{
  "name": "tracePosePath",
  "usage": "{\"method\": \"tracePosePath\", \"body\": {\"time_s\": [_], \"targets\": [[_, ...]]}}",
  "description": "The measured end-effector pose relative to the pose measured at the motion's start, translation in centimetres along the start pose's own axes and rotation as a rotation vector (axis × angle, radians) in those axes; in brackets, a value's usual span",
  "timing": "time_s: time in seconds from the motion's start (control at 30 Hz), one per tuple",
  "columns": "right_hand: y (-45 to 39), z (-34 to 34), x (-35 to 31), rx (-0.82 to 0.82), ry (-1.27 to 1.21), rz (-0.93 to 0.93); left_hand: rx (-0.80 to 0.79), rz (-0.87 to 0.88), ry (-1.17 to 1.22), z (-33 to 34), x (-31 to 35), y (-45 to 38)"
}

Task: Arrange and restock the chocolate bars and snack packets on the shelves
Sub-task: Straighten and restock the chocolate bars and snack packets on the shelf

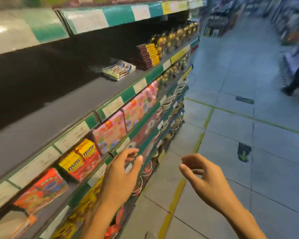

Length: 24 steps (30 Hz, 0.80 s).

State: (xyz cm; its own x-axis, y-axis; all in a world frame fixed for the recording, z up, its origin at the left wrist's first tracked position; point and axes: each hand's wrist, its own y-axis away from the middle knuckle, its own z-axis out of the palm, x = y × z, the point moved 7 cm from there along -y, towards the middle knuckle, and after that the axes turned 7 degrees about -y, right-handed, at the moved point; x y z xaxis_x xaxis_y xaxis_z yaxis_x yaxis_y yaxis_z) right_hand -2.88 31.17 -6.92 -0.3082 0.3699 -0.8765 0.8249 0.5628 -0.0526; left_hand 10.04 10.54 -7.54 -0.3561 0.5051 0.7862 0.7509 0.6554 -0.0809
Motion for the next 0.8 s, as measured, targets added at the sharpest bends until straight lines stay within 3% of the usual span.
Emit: {"method": "tracePosePath", "body": {"time_s": [0.23, 0.43, 0.8], "targets": [[-10.9, -2.5, 0.6, 0.04, 0.014, 0.054, -0.061, 0.023, 0.059, 3.6, 2.6, -11.9], [-20.9, -2.1, -0.3, -0.007, -0.009, -0.003, 0.003, 0.026, 0.025, 3.0, 4.0, -19.8], [-39.2, 3.1, -6.2, -0.417, -0.179, -0.343, 0.387, -0.118, -0.014, -2.2, 7.7, -28.6]]}}
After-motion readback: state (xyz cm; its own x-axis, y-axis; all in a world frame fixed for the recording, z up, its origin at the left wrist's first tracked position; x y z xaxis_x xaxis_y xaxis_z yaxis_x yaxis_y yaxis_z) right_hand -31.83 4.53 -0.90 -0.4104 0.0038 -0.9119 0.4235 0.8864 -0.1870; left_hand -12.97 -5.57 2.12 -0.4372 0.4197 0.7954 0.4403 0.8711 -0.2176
